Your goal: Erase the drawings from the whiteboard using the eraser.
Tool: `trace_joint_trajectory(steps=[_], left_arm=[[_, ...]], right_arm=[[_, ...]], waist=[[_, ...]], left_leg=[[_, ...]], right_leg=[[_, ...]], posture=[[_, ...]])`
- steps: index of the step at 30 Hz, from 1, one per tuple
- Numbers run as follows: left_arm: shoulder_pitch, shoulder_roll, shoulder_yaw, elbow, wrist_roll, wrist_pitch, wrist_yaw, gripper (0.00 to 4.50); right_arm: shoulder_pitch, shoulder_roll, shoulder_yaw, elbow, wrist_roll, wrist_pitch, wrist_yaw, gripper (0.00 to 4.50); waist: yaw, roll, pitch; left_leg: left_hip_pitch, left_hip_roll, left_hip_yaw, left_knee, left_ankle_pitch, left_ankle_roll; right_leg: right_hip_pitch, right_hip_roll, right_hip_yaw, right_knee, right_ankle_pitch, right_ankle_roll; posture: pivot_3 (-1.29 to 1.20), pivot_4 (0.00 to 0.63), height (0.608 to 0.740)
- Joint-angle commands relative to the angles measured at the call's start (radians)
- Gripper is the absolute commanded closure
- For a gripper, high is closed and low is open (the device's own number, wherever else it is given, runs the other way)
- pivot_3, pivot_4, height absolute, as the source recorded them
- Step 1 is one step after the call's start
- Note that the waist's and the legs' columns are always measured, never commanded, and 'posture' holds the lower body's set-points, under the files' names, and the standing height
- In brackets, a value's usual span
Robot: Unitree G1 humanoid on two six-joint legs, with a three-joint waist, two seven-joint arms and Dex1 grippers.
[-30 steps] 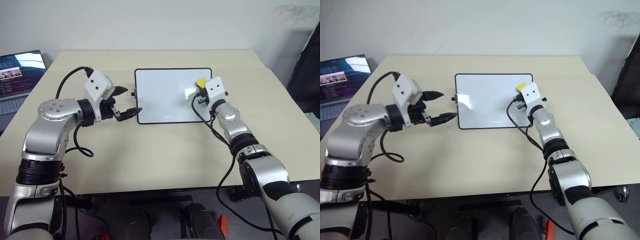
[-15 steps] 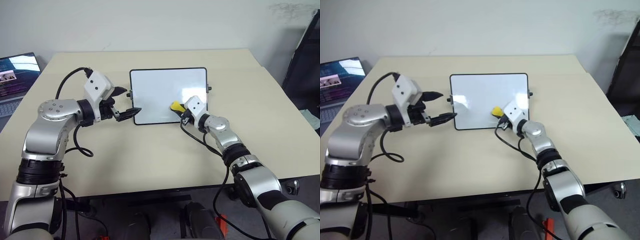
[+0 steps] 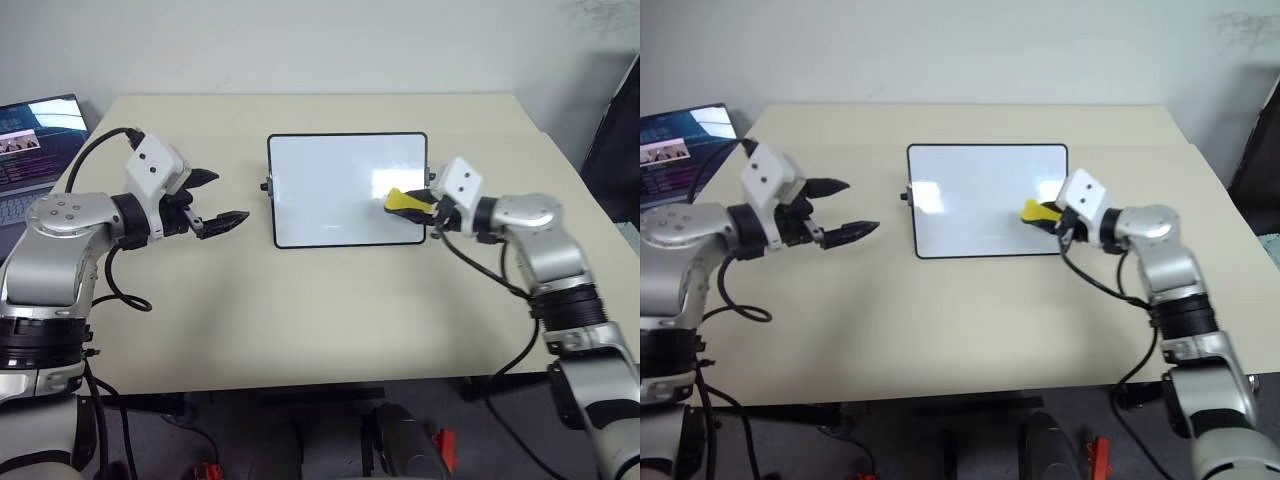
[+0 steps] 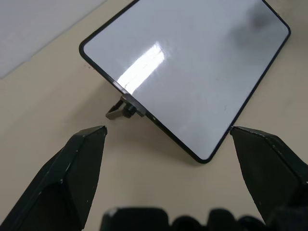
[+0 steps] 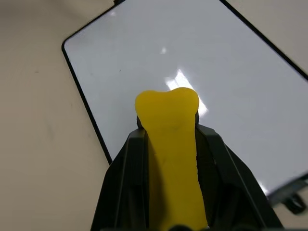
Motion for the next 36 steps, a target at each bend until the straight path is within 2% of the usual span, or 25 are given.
trace_joint_trajectory(steps=[1, 6, 12, 27, 36], left_arm=[[-0.011, 0.026, 0.029, -0.027, -0.008, -0.01, -0.013, 0.0], [-0.04, 0.047, 0.029, -0.029, -0.014, 0.0, -0.038, 0.0], [-0.016, 0.05, 0.033, -0.039, -0.011, 0.0, -0.041, 0.0], [0.005, 0.035, 0.034, -0.073, -0.027, 0.015, -0.035, 0.0], [-0.002, 0.029, 0.024, -0.077, -0.032, 0.018, -0.029, 0.0]], right_arm=[[-0.039, -0.107, -0.051, -0.005, -0.014, -0.016, 0.014, 3.53], [-0.072, -0.18, -0.058, 0.08, -0.03, -0.076, -0.005, 3.53], [-0.11, -0.197, -0.067, 0.124, -0.019, -0.104, 0.006, 3.53], [-0.169, -0.187, -0.064, 0.223, -0.028, -0.154, -0.021, 3.53], [-0.166, -0.179, -0.061, 0.216, -0.015, -0.156, -0.018, 3.53]], waist=[[0.006, 0.0, 0.0], [0.009, 0.0, 0.0], [0.009, 0.0, 0.001], [0.015, 0.0, 0.001], [0.016, 0.0, 0.001]], left_leg=[[0.0, 0.0, 0.0, 0.0, 0.0, 0.0], [-0.001, 0.001, 0.002, -0.001, 0.0, 0.0], [-0.001, 0.001, 0.003, -0.005, 0.0, 0.0], [0.0, 0.001, 0.003, -0.007, 0.0, 0.0], [0.0, 0.001, 0.003, -0.007, 0.0, 0.0]], right_leg=[[0.0, 0.0, 0.0, -0.001, 0.0, 0.0], [0.001, 0.0, 0.001, -0.006, 0.0, 0.0], [0.0, -0.001, 0.001, -0.008, 0.001, 0.001], [0.0, -0.001, 0.0, -0.009, 0.001, -0.001], [0.0, -0.001, 0.0, -0.009, 0.002, -0.002]], posture=[[0.0, 0.15, 0.74], [0.0, 0.15, 0.74], [0.0, 0.15, 0.74], [0.0, 0.15, 0.74], [0.0, 0.15, 0.74]])
